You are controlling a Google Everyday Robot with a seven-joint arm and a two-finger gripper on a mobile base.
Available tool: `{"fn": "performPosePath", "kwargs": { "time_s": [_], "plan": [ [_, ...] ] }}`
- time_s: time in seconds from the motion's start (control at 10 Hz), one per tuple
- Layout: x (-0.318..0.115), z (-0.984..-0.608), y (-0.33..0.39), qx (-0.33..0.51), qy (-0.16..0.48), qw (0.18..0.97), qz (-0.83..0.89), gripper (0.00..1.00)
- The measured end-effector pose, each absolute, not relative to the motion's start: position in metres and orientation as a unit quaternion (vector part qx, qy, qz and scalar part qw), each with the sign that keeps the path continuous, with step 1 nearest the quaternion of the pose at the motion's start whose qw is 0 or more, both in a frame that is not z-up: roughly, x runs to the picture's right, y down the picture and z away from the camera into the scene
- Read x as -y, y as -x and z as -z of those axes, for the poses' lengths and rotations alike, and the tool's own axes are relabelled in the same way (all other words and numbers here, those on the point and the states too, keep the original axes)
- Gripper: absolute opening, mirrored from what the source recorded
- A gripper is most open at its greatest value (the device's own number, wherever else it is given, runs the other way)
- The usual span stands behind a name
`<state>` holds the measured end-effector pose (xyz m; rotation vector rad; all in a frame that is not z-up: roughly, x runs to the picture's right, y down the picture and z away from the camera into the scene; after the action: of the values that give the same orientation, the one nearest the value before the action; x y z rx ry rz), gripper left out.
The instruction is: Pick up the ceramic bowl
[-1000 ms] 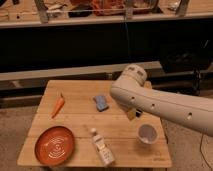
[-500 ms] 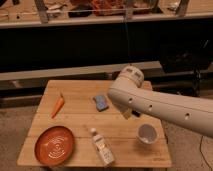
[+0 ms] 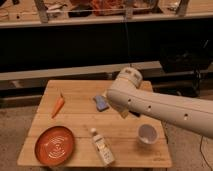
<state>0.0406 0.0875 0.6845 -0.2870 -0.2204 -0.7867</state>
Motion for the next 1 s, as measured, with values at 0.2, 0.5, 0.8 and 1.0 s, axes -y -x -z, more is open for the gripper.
{"fn": "performPosePath", "kwargs": {
  "time_s": [0.2,0.5,0.8,1.0],
  "plan": [
    [-0.087,-0.686,-0.032,0.121,0.13,0.897,0.405,0.8],
    [-0.087,-0.688,-0.02,0.14,0.117,0.881,0.436,0.8],
    [-0.086,-0.69,-0.01,0.155,0.103,0.863,0.469,0.8],
    [-0.085,-0.691,0.0,0.167,0.094,0.85,0.49,0.8]
  ]
}}
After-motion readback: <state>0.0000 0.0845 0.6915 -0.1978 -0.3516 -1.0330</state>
